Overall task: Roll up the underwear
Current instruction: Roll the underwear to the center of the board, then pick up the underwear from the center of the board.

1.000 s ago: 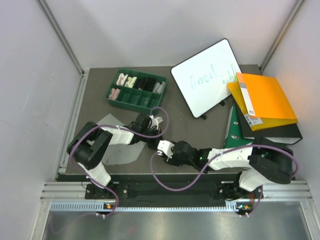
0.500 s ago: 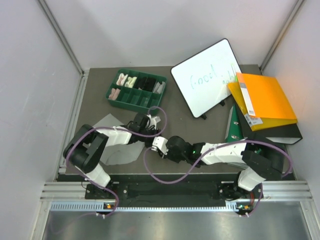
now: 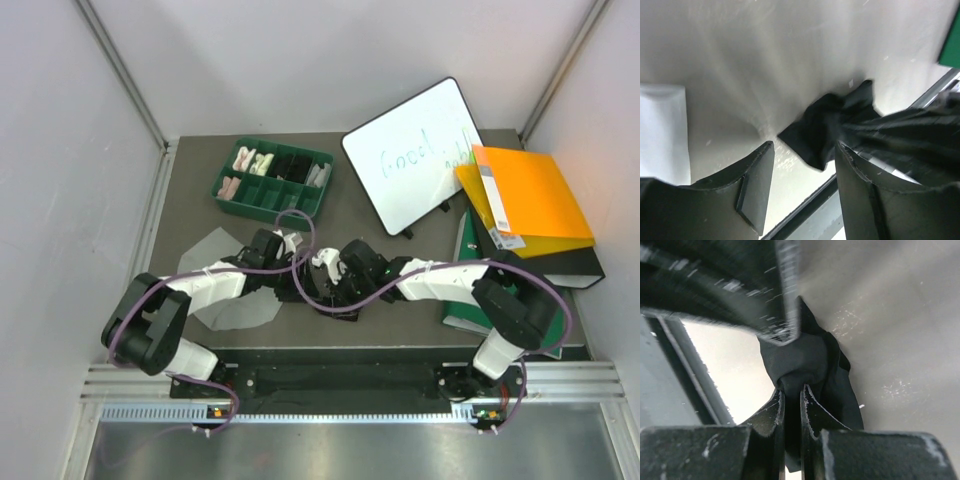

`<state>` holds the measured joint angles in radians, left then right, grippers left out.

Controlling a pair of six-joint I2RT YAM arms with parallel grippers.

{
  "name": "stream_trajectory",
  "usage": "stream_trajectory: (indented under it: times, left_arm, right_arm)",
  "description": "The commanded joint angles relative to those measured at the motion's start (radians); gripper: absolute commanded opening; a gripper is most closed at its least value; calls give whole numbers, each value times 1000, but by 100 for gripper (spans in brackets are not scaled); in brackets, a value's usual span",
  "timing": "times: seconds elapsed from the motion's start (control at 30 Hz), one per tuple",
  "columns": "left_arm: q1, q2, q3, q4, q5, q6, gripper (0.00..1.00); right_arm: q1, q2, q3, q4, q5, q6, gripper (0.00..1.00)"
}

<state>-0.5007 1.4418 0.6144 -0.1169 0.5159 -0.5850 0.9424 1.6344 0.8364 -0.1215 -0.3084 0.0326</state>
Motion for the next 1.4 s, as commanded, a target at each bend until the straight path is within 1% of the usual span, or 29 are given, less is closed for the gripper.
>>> stream_trajectory:
  times: [0.0, 0.17, 0.27, 0.5, 0.57, 0.63, 0.67, 0.7, 0.77, 0.8, 0.83, 0.87, 0.9, 0.93, 0.97, 1.0, 1.03, 1.1, 1.13, 1.23, 1.37]
  left_arm:
    - [-6, -26, -47, 66, 38, -48, 58]
    - [-12, -5, -65, 170, 59, -107, 60]
    - [-22, 14, -62, 204, 68, -127, 61]
    - [-58, 81, -65, 296, 73, -159, 62]
    - [-70, 101, -67, 313, 70, -170, 60]
    - [-78, 123, -64, 322, 58, -173, 53]
    - [-79, 129, -59, 326, 56, -176, 48]
    - [-81, 138, -56, 326, 53, -176, 36]
    - [-87, 163, -33, 295, 49, -165, 17]
    - [-90, 172, -18, 263, 38, -154, 1]
    - [-94, 187, 10, 235, 20, -126, 0]
    - [-96, 192, 24, 173, 10, -110, 0]
    - [-96, 198, 36, 146, 3, -95, 0]
    - [-96, 207, 59, 122, -14, -64, 0]
    - [-96, 213, 68, 62, -20, -49, 0]
    - [-96, 216, 77, 47, -25, -36, 0]
    - [-96, 229, 93, 27, -25, -15, 0]
    - [-96, 238, 100, -1, -27, -1, 0]
    - [-96, 244, 107, -7, -25, 11, 0]
    - [-96, 249, 119, -33, -33, 31, 0]
    - [-96, 241, 122, -55, -45, 45, 0]
  right_arm:
    - [-50, 50, 30, -43, -123, 62, 0]
    - [-83, 74, 32, -41, -172, 72, 0]
    - [-91, 81, 32, -40, -181, 75, 0]
    - [-119, 117, 30, -7, -236, 93, 0]
    - [-129, 120, 26, 3, -255, 95, 0]
    - [-134, 119, 20, 8, -259, 95, 0]
    - [-134, 120, 20, 8, -259, 90, 0]
    - [-134, 122, 21, 8, -258, 90, 0]
    - [-136, 123, 24, 8, -259, 90, 0]
    - [-136, 124, 26, 6, -259, 89, 0]
    - [-137, 124, 26, 6, -258, 90, 0]
    - [-137, 120, 29, 6, -255, 92, 1]
    - [-140, 119, 30, 3, -252, 92, 4]
    - [-142, 114, 30, 2, -251, 93, 11]
    - [-146, 105, 30, 0, -251, 95, 15]
    - [-149, 96, 29, 0, -245, 96, 18]
    - [-154, 88, 30, -3, -242, 98, 26]
    - [-160, 64, 32, -15, -233, 93, 34]
    - [-168, 55, 30, -18, -229, 90, 41]
    - [-177, 16, 29, -30, -218, 89, 50]
    - [-189, -36, 29, -38, -196, 86, 55]
